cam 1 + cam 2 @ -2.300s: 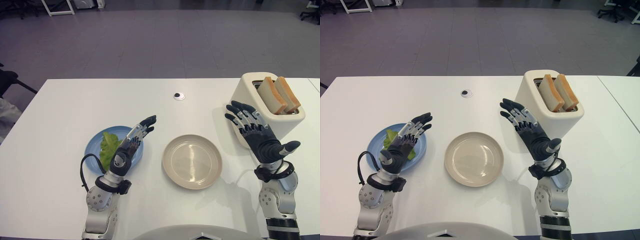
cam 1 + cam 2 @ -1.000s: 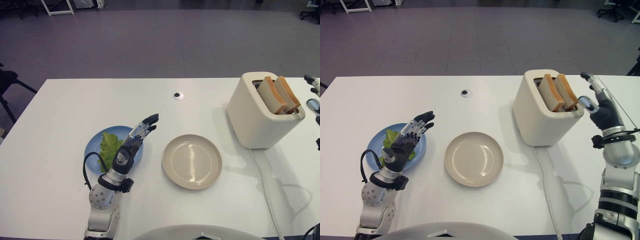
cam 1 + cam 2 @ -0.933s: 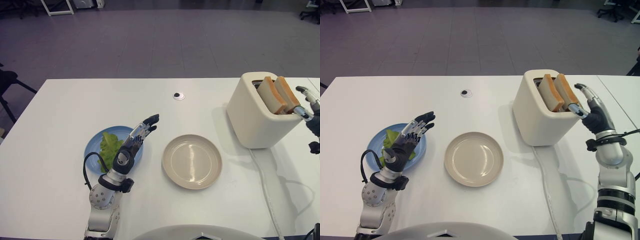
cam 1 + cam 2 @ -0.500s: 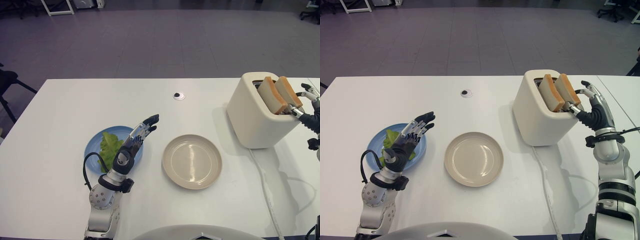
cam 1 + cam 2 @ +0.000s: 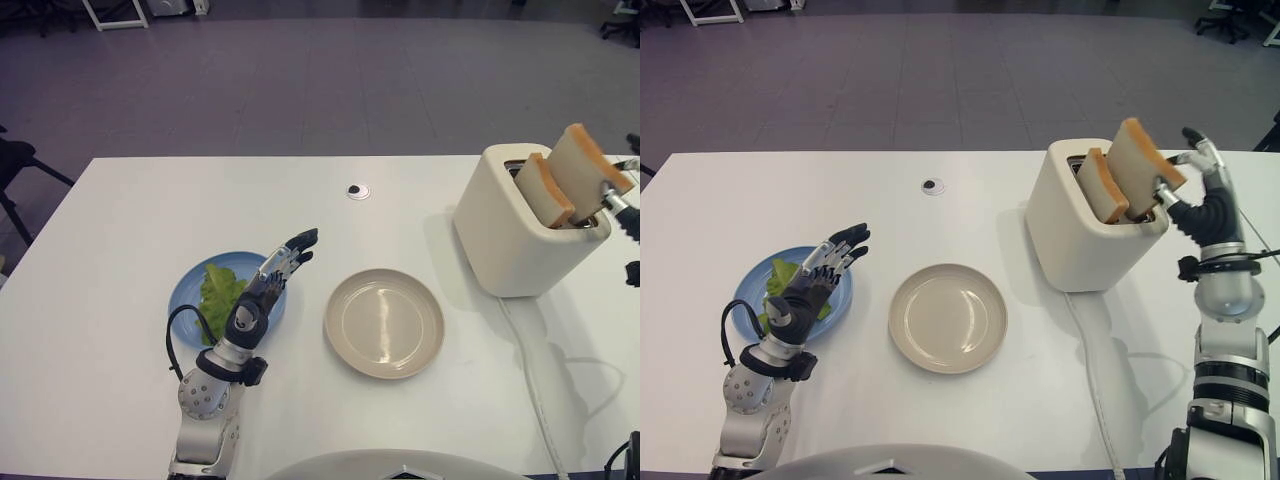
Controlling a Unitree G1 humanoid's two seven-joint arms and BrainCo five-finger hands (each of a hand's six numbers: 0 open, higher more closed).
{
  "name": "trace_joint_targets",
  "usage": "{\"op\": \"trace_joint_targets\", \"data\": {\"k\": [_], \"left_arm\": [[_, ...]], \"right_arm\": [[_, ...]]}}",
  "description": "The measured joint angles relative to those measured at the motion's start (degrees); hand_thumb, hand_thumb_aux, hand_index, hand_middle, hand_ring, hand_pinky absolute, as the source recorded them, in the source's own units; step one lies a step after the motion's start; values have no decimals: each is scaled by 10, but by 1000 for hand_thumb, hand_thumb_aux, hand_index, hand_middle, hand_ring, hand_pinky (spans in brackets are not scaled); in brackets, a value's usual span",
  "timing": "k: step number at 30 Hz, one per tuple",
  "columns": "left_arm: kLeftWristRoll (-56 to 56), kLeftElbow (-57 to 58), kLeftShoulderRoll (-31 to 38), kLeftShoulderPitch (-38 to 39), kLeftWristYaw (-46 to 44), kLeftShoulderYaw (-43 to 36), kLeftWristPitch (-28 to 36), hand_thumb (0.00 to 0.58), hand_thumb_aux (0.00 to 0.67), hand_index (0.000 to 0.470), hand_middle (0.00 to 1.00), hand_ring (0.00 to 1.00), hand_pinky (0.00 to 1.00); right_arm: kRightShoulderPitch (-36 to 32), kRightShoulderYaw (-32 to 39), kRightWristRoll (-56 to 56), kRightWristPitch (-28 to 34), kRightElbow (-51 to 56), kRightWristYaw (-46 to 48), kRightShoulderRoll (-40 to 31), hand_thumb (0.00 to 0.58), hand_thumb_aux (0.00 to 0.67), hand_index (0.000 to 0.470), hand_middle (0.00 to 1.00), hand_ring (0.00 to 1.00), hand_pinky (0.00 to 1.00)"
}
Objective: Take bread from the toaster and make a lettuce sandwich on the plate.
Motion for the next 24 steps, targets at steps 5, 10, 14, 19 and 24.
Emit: {"op": "trace_joint_targets", "data": {"k": [5, 10, 14, 19, 24], "left_arm": [[0, 0, -3, -1, 2, 0, 0, 0, 0, 0, 0, 0, 0], [7, 3, -8, -2, 4, 0, -1, 0, 0, 0, 0, 0, 0], [11, 4, -10, -3, 5, 1, -1, 0, 0, 0, 0, 0, 0], [11, 5, -11, -7, 5, 1, -1, 0, 0, 0, 0, 0, 0], [11, 6, -11, -12, 5, 1, -1, 0, 0, 0, 0, 0, 0]], "right_arm": [[-48, -63, 161, 123, -138, 27, 6, 580, 670, 470, 0, 0, 0], [-15, 0, 263, 243, -313, 128, 16, 580, 670, 470, 0, 0, 0], [25, 40, 327, 329, -392, 201, 18, 580, 670, 470, 0, 0, 0], [61, 96, 351, 405, -458, 259, 17, 580, 670, 470, 0, 0, 0], [93, 172, 314, 441, -478, 309, 14, 580, 670, 470, 0, 0, 0]]}}
